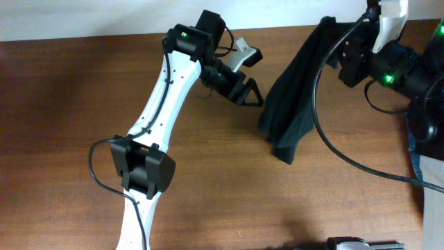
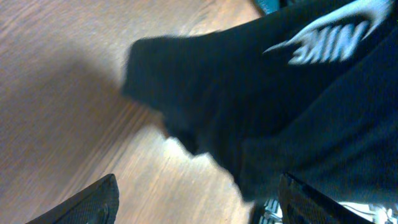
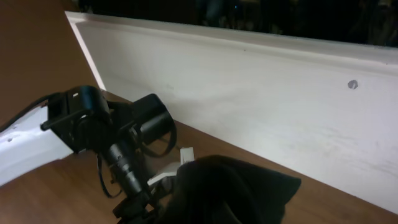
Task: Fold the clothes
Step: 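Reach the left gripper to the shirt held by the right gripper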
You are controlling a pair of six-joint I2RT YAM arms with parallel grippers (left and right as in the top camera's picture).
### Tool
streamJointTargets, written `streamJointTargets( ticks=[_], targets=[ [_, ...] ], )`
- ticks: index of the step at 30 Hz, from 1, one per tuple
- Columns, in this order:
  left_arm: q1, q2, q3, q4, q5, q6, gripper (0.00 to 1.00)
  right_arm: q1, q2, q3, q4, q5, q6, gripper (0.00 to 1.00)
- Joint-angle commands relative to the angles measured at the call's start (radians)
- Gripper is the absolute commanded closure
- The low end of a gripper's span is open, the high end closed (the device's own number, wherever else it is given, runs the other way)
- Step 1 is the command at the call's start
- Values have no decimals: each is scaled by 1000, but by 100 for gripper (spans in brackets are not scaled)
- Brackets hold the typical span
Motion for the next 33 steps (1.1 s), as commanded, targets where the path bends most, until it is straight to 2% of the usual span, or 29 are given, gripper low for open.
streamJointTargets(
  ticks=[1,5,8,13,20,29,31,33],
  targets=[
    [-3,13,-14,15,85,23,19,-4,-11,16,18,-25,2,96],
    [-3,13,-42,24,145,24,19,-4,-11,16,19,-24,1,96],
    [-5,13,-71,24,212,58,24,-4,-11,16,19,-24,1,96],
    [-5,13,-134,44,315,101,44,-4,-11,16,19,-24,1,96],
    [-6,13,-170,69,420,101,36,-4,-11,16,19,-24,1,96],
    [-48,13,-170,92,420,101,37,-4,-11,16,18,-24,1,96],
    [-56,13,-170,98,420,101,44,-4,-11,16,18,-24,1,96],
    [-63,13,-170,100,420,101,66,-4,-11,16,17,-25,2,96]
  ],
)
